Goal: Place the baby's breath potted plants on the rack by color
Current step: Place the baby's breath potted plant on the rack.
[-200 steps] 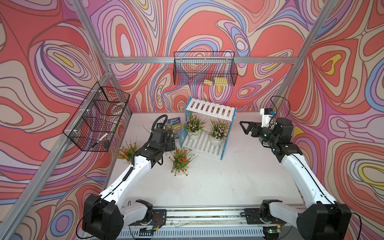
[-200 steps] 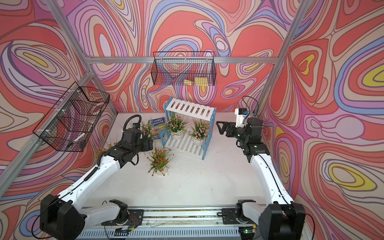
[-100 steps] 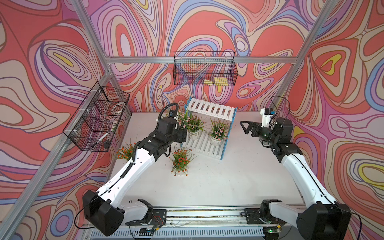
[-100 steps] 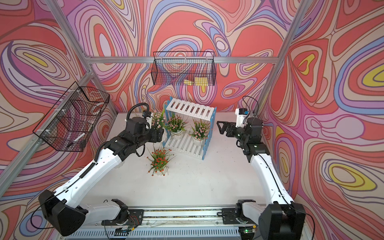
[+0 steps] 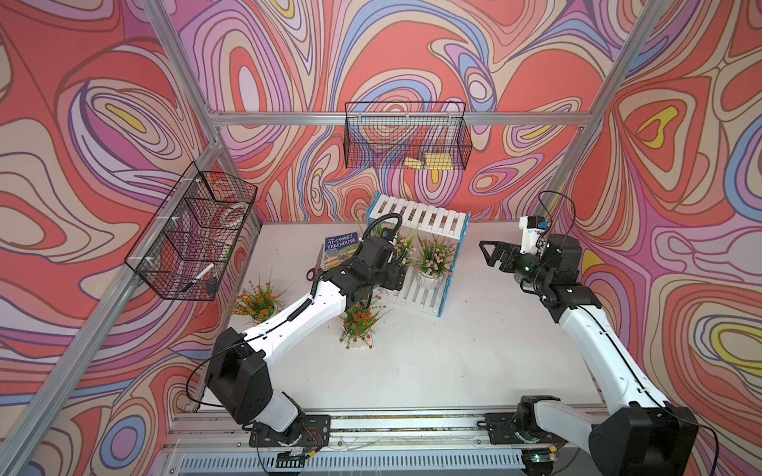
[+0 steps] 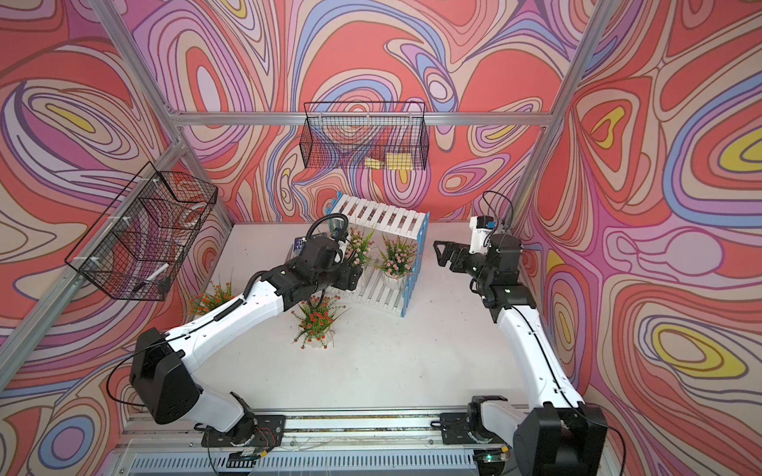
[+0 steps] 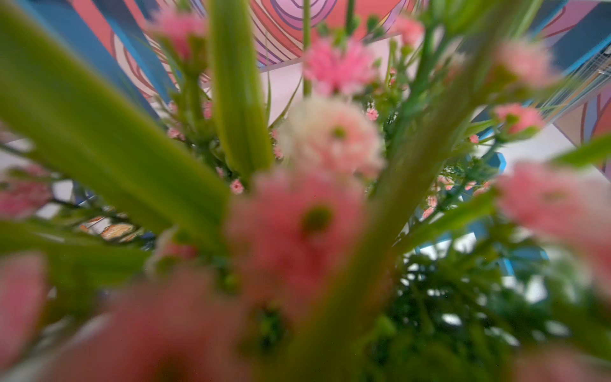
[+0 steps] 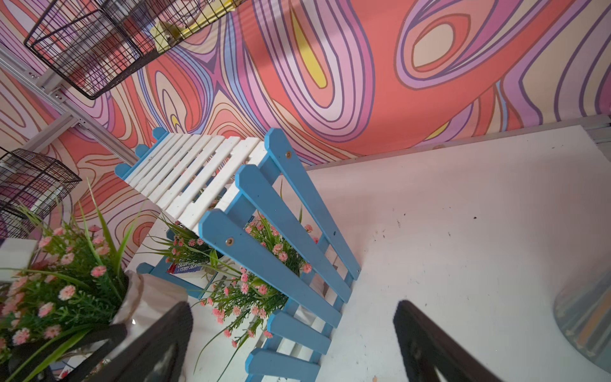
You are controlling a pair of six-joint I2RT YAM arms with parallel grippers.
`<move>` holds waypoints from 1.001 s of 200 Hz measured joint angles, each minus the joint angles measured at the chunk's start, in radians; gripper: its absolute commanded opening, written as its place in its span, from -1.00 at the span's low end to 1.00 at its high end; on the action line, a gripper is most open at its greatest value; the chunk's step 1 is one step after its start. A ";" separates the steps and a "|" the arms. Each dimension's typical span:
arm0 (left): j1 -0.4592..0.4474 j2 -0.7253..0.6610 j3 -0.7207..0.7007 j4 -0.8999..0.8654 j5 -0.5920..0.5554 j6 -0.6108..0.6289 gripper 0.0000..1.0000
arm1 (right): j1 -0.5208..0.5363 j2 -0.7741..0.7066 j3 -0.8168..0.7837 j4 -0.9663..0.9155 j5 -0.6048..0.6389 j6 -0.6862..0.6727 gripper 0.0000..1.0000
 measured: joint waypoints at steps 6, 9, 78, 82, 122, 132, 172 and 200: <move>-0.005 0.009 -0.007 0.019 0.001 -0.001 0.34 | 0.000 0.000 0.000 0.000 0.002 0.000 0.96; -0.007 0.014 -0.012 0.028 0.002 -0.002 0.33 | 0.000 0.000 0.000 0.000 0.004 0.000 0.96; -0.026 0.142 -0.079 0.196 0.001 -0.020 0.33 | 0.000 0.000 0.000 -0.001 0.026 0.000 0.97; -0.026 0.151 -0.079 0.202 0.000 -0.019 0.32 | 0.000 0.000 0.000 -0.001 0.026 0.000 0.97; -0.033 0.239 -0.079 0.262 -0.003 -0.019 0.32 | 0.000 0.000 0.000 -0.001 0.027 0.000 0.96; -0.035 0.256 -0.079 0.274 -0.008 -0.019 0.32 | 0.000 0.000 0.000 -0.001 0.027 0.000 0.96; -0.037 0.289 -0.079 0.307 -0.029 -0.019 0.33 | 0.000 0.000 0.000 -0.001 0.026 -0.001 0.96; -0.037 0.303 -0.079 0.335 -0.046 -0.017 0.34 | 0.000 0.002 0.000 0.000 0.026 -0.004 0.96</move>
